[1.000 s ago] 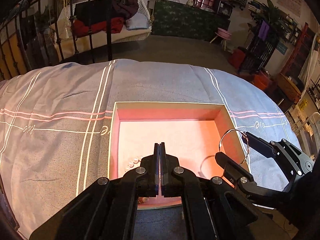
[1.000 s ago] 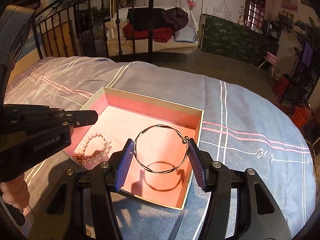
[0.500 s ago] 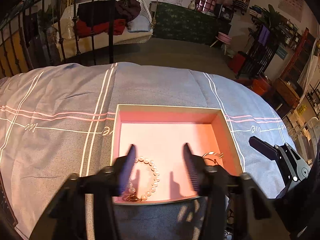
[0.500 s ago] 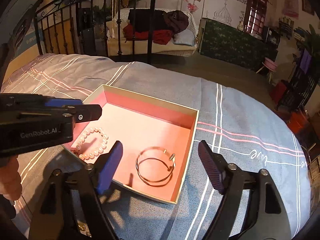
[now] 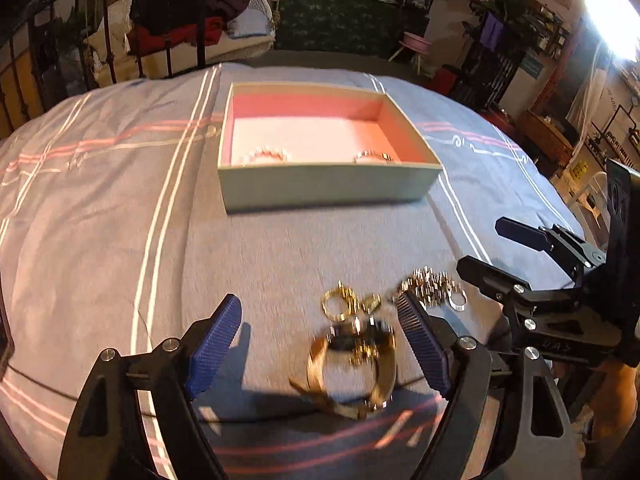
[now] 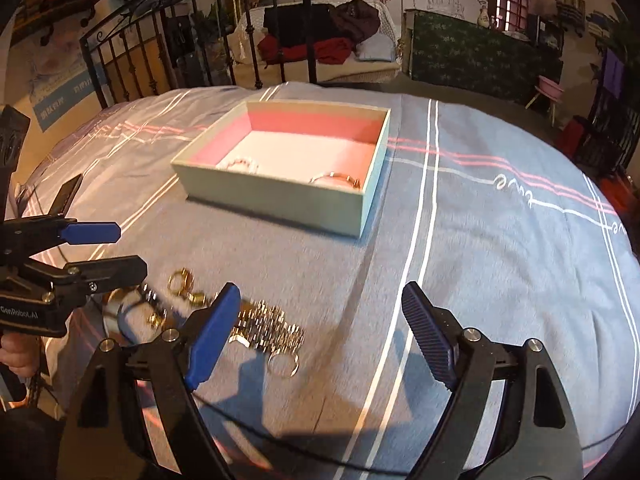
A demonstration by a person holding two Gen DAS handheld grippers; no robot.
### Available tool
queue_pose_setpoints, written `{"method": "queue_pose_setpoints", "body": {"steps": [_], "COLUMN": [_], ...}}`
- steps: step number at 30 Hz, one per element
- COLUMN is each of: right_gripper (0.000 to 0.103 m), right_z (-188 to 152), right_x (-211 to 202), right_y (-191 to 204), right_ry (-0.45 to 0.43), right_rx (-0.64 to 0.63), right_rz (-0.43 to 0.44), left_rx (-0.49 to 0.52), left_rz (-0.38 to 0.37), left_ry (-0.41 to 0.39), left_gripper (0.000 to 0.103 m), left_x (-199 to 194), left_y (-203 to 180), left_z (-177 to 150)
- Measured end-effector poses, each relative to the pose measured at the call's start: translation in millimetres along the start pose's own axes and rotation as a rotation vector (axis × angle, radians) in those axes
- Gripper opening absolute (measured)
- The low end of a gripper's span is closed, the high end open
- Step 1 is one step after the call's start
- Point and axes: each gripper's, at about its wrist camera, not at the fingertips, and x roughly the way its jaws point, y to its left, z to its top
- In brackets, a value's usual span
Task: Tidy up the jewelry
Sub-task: 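Grasp the gold watch with the left gripper while the right gripper grasps another silver hoop, then lower the watch into the box with the left gripper while the right gripper drops the hoop in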
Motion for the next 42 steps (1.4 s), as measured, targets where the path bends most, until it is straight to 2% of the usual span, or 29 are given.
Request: {"method": "queue_pose_setpoints", "body": {"steps": [4,8,9,11,13,15,16,17,21,22,25,26,27,29,42], "right_gripper": [0.082,0.081,0.081,0.082,0.082,0.082,0.082,0.082,0.081,0.079,0.061,0.053,0.038,0.019,0.019], "right_z": [-24,-30,-30,-31,-32,-32,-31,-30,-29,-28,-28,-28,-28,-26,-20], "right_x": [9,12,13,15,14,15,15,16,19,19,19,19,18,15,2], "right_y": [7,9,8,5,6,12,14,16,18,17,16,17,17,17,24], "right_ry": [0.082,0.102,0.11,0.117,0.117,0.123,0.123,0.126,0.134,0.134,0.128,0.125,0.122,0.116,0.075], "right_rx": [-0.006,-0.009,-0.014,-0.001,-0.009,-0.037,-0.046,-0.049,-0.052,-0.047,-0.029,-0.03,-0.03,-0.029,-0.056], "right_rz": [-0.038,-0.032,-0.059,-0.051,-0.044,-0.047,-0.048,-0.044,-0.034,-0.025,0.016,0.008,0.006,0.019,0.012], "left_rx": [0.036,0.12,0.116,0.095,0.1,0.119,0.123,0.121,0.092,0.084,0.056,0.045,0.039,0.035,0.008], "left_rz": [0.036,0.117,0.124,0.126,0.117,0.125,0.12,0.113,0.093,0.088,0.072,0.067,0.066,0.07,0.065], "left_ry": [0.048,0.024,0.021,0.013,0.006,-0.005,-0.012,-0.015,-0.02,-0.022,-0.031,-0.033,-0.035,-0.047,-0.083], "left_gripper": [0.08,0.083,0.083,0.082,0.077,0.062,0.059,0.05,0.049,0.049,0.049,0.049,0.049,0.049,0.049], "left_x": [14,28,31,34,35,35,35,34,32,31,28,26,25,21,6], "left_y": [-14,-31,-31,-28,-27,-28,-28,-28,-24,-24,-20,-18,-18,-17,-14], "left_z": [-25,-22,-19,-14,-12,-14,-13,-13,-12,-12,-11,-10,-10,-9,-1]}}
